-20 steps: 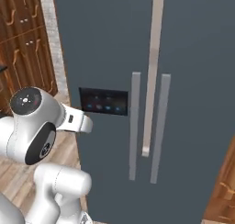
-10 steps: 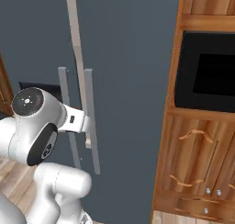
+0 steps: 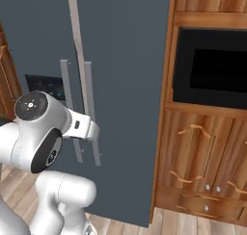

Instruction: Retrieve the fish from the fridge and place it on the saucepan with marinade on the stove.

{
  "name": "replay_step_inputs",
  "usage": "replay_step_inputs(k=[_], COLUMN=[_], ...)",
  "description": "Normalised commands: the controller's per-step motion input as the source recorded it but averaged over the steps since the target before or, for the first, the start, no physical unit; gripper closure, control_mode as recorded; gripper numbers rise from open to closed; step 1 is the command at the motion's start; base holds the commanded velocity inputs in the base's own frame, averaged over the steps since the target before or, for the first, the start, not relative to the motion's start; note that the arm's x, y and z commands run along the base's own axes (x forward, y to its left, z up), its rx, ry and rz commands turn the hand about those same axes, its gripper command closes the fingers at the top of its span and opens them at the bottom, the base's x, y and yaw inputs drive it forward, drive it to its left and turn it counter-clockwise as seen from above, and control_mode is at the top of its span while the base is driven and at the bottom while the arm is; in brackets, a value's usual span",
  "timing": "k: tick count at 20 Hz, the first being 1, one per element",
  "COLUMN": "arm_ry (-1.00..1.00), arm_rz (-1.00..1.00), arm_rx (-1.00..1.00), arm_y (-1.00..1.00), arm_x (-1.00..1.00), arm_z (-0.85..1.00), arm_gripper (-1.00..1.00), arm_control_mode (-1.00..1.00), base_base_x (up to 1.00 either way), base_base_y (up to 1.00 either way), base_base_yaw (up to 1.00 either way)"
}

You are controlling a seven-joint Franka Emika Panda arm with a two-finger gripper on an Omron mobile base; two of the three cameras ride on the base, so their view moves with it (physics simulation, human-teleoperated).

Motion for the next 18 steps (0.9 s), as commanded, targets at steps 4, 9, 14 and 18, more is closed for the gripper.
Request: replay_step_inputs(k=[4, 9, 14, 18], arm_ry=[0.00, 0.00, 0.00, 0.00], arm_rz=[0.00, 0.00, 0.00, 0.00], arm_rx=[0.00, 0.00, 0.00, 0.00], arm_y=[0.00, 0.00, 0.00, 0.00], arm_x=[0.00, 0.00, 0.00, 0.00], arm_z=[0.00, 0.00, 0.00, 0.00], arm_gripper=[-1.00, -1.00, -1.00, -1.00], arm_control_mode=[1.00, 1.00, 1.00, 1.00], base_base_x=[-0.38, -0.01, -0.02, 0.00], base_base_y=[0.38, 0.51, 0.43, 0.27], base_base_yaw=[0.03, 0.00, 0.00, 0.00])
